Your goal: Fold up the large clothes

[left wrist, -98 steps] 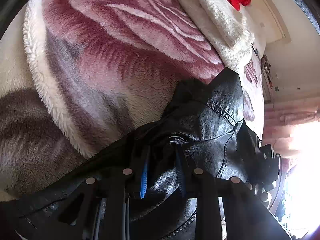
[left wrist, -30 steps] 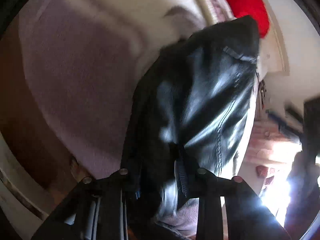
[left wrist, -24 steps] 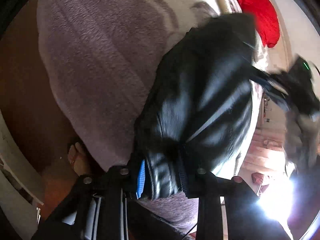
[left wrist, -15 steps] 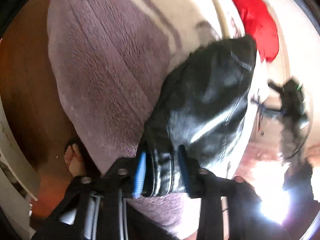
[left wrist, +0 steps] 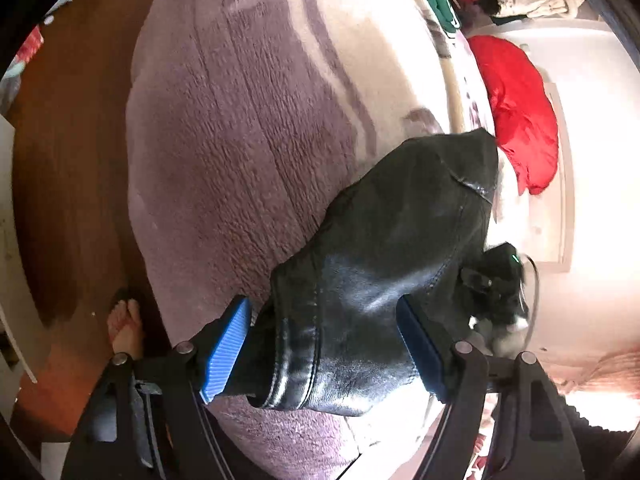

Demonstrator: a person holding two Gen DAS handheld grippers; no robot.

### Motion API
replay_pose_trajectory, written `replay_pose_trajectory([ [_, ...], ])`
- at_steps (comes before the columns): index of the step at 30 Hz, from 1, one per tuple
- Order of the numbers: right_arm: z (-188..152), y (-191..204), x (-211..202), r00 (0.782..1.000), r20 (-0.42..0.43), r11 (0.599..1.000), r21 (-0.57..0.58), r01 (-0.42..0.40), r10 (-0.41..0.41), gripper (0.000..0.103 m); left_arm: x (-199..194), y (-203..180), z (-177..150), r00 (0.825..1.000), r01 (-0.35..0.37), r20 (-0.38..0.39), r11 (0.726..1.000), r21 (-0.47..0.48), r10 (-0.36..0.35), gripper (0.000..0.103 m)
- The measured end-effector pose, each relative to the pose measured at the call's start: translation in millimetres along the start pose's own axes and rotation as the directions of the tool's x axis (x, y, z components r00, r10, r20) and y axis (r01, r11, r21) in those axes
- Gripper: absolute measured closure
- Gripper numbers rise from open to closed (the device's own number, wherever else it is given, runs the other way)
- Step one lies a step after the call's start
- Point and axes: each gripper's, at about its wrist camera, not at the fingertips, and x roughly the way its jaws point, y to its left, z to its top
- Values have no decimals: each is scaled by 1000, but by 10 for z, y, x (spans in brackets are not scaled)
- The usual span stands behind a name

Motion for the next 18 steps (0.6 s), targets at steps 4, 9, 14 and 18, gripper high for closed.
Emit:
replay_pose_trajectory([
  [4, -402, 203, -279, 979, 202, 997, 72, 16, -30, 44, -171, -28, 103, 996, -24, 88, 1000, -16, 25, 30],
  [9, -1006, 356, -655, 872, 489, 990, 104, -92, 30, 52, -457, -232, 254, 977, -24, 212, 1000, -5, 24, 30],
  [14, -1746, 128, -977, 637, 768, 949, 244, -199, -64, 45, -447, -486, 309, 973, -12, 230, 997, 73, -5, 30],
  [18, -1873, -435, -529, 786, 578, 854, 504, -134, -218, 24, -45, -620, 222, 990, 0, 139, 995, 103, -15, 30],
])
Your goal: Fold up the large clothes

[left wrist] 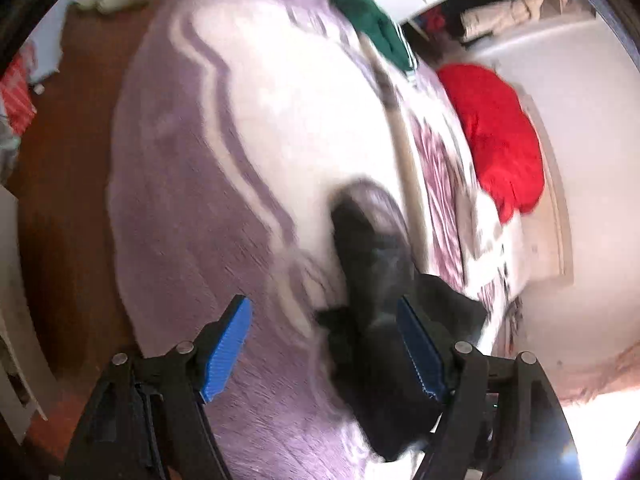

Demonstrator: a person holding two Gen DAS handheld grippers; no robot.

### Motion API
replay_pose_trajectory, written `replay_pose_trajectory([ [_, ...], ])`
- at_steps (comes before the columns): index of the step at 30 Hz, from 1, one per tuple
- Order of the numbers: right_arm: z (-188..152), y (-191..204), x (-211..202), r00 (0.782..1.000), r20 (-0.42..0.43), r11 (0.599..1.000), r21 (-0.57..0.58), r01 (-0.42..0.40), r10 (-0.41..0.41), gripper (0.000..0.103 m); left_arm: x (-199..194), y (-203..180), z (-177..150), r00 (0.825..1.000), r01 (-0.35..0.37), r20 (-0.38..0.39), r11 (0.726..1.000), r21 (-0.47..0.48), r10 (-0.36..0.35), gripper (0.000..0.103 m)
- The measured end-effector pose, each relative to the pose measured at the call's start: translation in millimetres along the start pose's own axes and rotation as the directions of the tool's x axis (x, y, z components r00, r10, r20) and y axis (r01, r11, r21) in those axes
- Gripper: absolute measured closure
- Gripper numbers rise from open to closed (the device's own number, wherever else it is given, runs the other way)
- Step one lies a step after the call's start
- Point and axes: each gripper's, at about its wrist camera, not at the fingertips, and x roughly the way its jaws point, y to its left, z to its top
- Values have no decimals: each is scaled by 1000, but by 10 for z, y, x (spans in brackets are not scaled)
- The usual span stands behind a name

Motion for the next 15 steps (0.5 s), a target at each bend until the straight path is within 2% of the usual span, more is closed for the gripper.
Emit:
replay_pose_trajectory([
  [2, -3, -188, 42, 995, -94, 998, 53, -31, 36, 22, 226, -107, -109, 998, -3, -62, 1000, 7, 3, 30],
  [3, 15, -210, 1, 990, -137, 998, 43, -39, 44, 22, 379, -160, -178, 995, 2, -104, 1000, 11, -1, 30],
  [6, 56, -97, -236, 976, -204, 994, -95, 56, -74, 20, 702, -331, -345, 985, 33, -170, 999, -12, -35, 30],
  [8, 76, -46, -477, 958, -235, 975, -186, 119, -162, 20, 909, -416, -423, 978, 59, -197, 997, -44, -67, 30],
  [11, 144, 120, -857, 942, -198, 924, -328, 197, -271, 20, 1224, -524, -476, 968, 57, -240, 995, -85, -76, 30],
  [12, 195, 229, -1046, 942, -157, 901, -373, 220, -295, 20, 1295, -540, -479, 969, 33, -242, 995, -91, -54, 30],
  [14, 564, 505, -1158, 953, -83, 873, -431, 228, -290, 20, 1342, -569, -468, 978, -5, -207, 995, -103, -16, 32],
  [15, 738, 640, -1209, 961, -32, 852, -471, 227, -274, 20, 1312, -563, -472, 984, -14, -177, 995, -100, -4, 54],
])
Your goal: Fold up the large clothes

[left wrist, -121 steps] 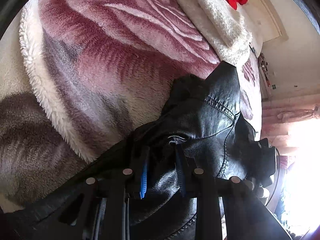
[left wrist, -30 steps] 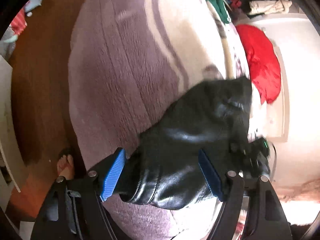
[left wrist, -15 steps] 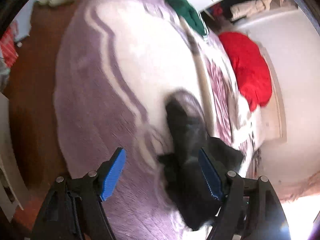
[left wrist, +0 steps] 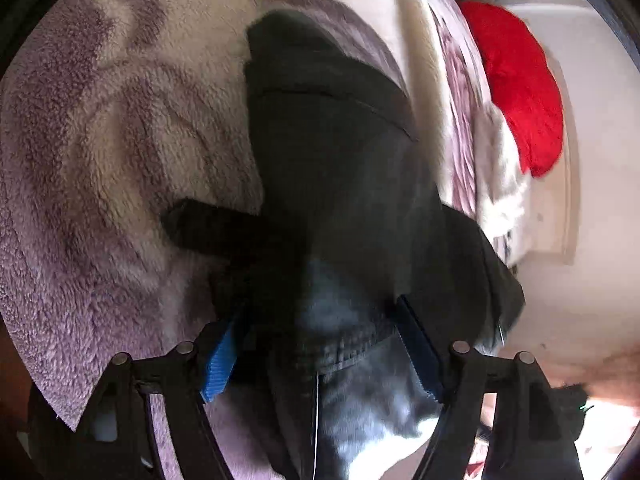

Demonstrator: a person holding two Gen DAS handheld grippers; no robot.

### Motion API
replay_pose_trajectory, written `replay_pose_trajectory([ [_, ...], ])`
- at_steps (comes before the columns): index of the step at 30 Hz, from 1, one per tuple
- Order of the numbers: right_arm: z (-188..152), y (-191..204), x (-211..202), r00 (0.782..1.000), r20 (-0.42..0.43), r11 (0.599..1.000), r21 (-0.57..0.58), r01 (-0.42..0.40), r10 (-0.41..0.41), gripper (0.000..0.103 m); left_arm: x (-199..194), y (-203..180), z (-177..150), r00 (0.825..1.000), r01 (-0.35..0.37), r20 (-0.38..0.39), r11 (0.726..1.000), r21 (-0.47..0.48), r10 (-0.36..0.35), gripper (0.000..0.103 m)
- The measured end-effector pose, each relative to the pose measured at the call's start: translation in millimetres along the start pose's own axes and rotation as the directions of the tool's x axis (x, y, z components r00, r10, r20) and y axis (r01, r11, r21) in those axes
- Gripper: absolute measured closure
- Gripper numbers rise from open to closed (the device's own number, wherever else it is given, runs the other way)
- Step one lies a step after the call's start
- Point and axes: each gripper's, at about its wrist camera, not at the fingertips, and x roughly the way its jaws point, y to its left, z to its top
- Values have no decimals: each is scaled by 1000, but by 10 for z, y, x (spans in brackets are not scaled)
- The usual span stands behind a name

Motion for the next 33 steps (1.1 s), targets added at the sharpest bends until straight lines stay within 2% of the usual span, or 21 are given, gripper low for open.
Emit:
replay_pose_trajectory([
  [1, 282, -73, -36, 1000, 26, 999, -33, 8, -7, 20, -29, -1, -20, 1000, -9, 25, 1000, 11, 9, 64],
  [3, 777, -93, 63, 999, 44, 994, -103, 31, -26, 20, -85, 45, -64, 999, 10, 53, 1000, 10, -10, 73],
  [4, 927, -57, 185, 1000, 28, 993, -121, 6, -3, 26, -127, 83, -96, 997, 29, 65, 1000, 3, -29, 78],
  [5, 1109, -39, 320, 998, 5, 989, -136, -57, 58, 72, -184, 113, -135, 996, 48, 78, 999, 4, -49, 79],
  [6, 1239, 51, 486, 996, -20, 985, -149, -85, 83, 96, -229, 130, -162, 994, 64, 88, 998, 7, -64, 83],
  [7, 1370, 254, 600, 996, -43, 982, -167, -83, 77, 95, -291, 148, -191, 992, 69, 105, 998, 2, -69, 84],
  [10, 1500, 660, 740, 998, -14, 962, -266, -59, 57, 96, -434, 324, -213, 981, 107, 167, 993, -53, -96, 84],
  [13, 1625, 694, 1096, 999, -33, 973, -230, 26, -34, 96, -260, 548, -173, 984, 132, 140, 983, -127, -114, 84],
  [15, 1629, 621, 1414, 986, -85, 962, -246, 117, -142, 96, -193, 617, -150, 984, 133, 133, 983, -127, -116, 83],
  [18, 1685, 611, 1517, 977, -122, 958, -249, 142, -176, 95, -184, 613, -106, 985, 153, 106, 980, -129, -139, 80],
  [19, 1722, 635, 1471, 973, -144, 959, -246, 142, -181, 93, -225, 612, -97, 985, 157, 89, 980, -125, -146, 77],
  [20, 1771, 649, 1423, 971, -160, 962, -234, 138, -178, 84, -293, 647, -85, 986, 162, 70, 978, -133, -154, 75],
  [21, 1811, 652, 1269, 971, -168, 969, -211, 131, -168, 78, -349, 642, -75, 988, 155, 44, 976, -151, -149, 68],
  [22, 1850, 661, 1177, 976, -151, 971, -202, 128, -160, 67, -423, 611, -76, 992, 127, 32, 980, -154, -123, 65],
  [23, 1854, 673, 968, 981, -103, 969, -201, 142, -165, 57, -529, 582, -85, 994, 111, 38, 984, -141, -106, 65],
  [24, 1837, 693, 771, 984, -56, 966, -207, 155, -170, 56, -668, 512, -91, 995, 92, 54, 990, -108, -86, 65],
  [26, 1712, 723, 456, 990, -18, 968, -217, 130, -137, 56, -889, 354, -108, 996, 39, 84, 998, -39, -36, 65],
  [28, 1558, 779, 325, 997, -47, 973, -224, 53, -65, 56, -1128, 122, -117, 985, 45, 161, 997, 58, -54, 65],
  [30, 1412, 832, 413, 993, -118, 971, -239, 2, -31, 56, -1118, -98, -99, 983, 46, 168, 990, 136, -69, 67],
  [31, 1370, 832, 481, 989, -141, 969, -247, -4, -32, 60, -1035, -210, -69, 985, 50, 154, 984, 171, -77, 67],
  [33, 1331, 846, 651, 986, -135, 954, -295, 56, -100, 66, -736, -292, -31, 991, 39, 116, 982, 185, -61, 71],
])
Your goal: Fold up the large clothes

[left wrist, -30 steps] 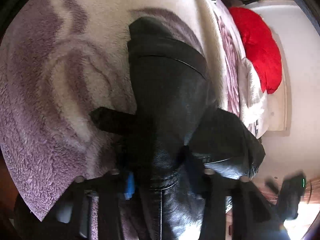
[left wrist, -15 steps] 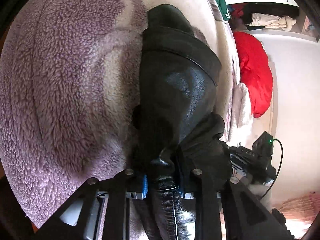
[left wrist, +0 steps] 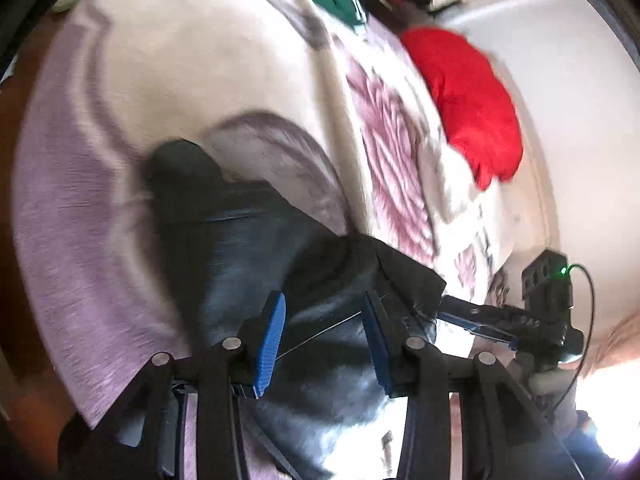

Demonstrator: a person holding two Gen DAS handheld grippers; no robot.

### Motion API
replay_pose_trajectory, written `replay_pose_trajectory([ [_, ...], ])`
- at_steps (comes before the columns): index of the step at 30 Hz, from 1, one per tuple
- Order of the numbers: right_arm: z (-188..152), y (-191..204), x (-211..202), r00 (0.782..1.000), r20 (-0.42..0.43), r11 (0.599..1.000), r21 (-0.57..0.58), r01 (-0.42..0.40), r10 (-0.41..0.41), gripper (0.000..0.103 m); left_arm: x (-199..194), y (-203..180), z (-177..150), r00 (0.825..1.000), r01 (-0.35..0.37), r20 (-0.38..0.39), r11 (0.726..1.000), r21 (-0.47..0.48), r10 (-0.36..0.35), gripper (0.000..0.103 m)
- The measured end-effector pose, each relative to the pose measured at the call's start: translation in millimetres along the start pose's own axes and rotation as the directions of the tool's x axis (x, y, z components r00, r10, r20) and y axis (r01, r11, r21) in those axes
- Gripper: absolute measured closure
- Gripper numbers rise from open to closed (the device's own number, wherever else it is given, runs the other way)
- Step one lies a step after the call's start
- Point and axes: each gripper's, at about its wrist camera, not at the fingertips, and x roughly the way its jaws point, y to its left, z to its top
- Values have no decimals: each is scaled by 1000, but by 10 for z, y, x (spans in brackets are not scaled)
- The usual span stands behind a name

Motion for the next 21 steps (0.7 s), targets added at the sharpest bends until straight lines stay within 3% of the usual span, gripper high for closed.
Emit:
replay_pose_trajectory([
  [1, 27, -3, 137, 999, -15, 999, -9, 37, -37, 69, 253, 68, 15, 998, -42, -57, 999, -15, 41, 79],
  [2, 45, 1, 239, 998, -24, 998, -1, 60, -60, 71, 430, 123, 84, 993, -80, -88, 996, -26, 78, 80],
  [4, 104, -11, 480, 990, -54, 992, -17, 129, -129, 74, 672, 337, 109, 985, -131, -123, 990, -52, 124, 100],
  [7, 156, 37, 805, 971, -56, 971, -77, 227, -232, 75, 690, 600, 145, 992, -55, -120, 993, -105, 42, 99],
  [10, 246, 59, 972, 956, -45, 955, -80, 285, -289, 75, 642, 558, 157, 991, -63, -122, 995, -82, 52, 99],
  [15, 240, 3, 671, 972, -69, 974, -3, 226, -226, 72, 472, 378, 229, 987, -73, -147, 995, -69, 62, 99],
  [17, 138, -60, 385, 988, -32, 987, 48, 152, -150, 58, 377, 233, 241, 991, -62, -121, 997, -40, 57, 98],
  [18, 58, -103, 215, 993, 0, 990, 80, 116, -116, 56, 291, 195, 228, 992, -67, -113, 997, -28, 63, 91],
  [20, -173, -212, -86, 996, 52, 985, 157, 67, -76, 49, 123, 151, 189, 994, -54, -95, 998, -21, 52, 58],
  [21, -369, -278, -215, 997, 66, 979, 201, 33, -48, 49, 50, 150, 149, 995, -59, -84, 998, -21, 57, 33],
])
